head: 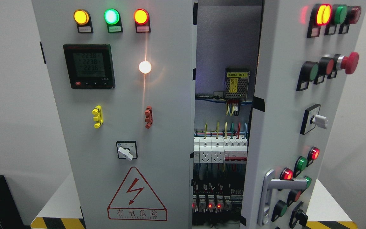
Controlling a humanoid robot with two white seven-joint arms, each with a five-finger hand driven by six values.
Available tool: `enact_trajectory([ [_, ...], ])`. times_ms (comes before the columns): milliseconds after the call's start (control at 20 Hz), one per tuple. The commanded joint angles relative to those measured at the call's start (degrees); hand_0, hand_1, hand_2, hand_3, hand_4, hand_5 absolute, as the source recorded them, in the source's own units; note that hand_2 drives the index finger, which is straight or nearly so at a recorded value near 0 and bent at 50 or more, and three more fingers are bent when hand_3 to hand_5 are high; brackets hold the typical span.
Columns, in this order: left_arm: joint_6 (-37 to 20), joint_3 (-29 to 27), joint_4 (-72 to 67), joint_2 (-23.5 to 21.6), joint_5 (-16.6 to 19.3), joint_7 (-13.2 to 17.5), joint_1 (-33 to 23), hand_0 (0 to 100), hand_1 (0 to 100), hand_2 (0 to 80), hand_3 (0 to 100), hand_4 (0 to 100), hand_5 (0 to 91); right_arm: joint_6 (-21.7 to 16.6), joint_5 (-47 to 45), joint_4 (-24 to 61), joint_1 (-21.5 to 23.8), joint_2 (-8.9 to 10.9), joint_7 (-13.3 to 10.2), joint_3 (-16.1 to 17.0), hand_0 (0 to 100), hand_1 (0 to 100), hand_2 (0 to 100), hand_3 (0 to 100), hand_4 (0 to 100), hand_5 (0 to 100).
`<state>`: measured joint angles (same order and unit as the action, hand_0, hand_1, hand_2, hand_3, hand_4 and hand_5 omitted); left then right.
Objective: Open door with both hands
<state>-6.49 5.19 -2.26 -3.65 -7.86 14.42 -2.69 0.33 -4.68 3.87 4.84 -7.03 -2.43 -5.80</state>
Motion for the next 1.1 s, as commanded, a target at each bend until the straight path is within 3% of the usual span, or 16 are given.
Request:
enact_trajectory([
  [0,0.07,0.09,-0.55,-0.22,-0.05,0.00,-1.53,0,0,0.0,0,0,0.0,-0.07,0.02,0.00,0.00,0.00,0.06,0.00,0,0,0,0,0,0],
  [501,-0.27,0.00,1.63,-0.92,-0.67,0.00,-1.97,0,0,0.0,0,0,0.0,0.02,0.02,0.00,0.00,0.00,0.06,0.00,0,0,0,0,0,0],
  [852,-0.45,0.35,26.40,-4.70,-0.58,0.00,-11.01,0,0,0.0,0,0,0.0,0.02,0.02,0.00,0.00,0.00,0.06,0.00,0,0,0,0,0,0],
  [1052,-1.33,0.35,35.73,-5.14,-0.58,0.00,-10.67,0,0,0.0,0,0,0.0,0.02,0.02,0.00,0.00,0.00,0.06,0.00,0,0,0,0,0,0],
])
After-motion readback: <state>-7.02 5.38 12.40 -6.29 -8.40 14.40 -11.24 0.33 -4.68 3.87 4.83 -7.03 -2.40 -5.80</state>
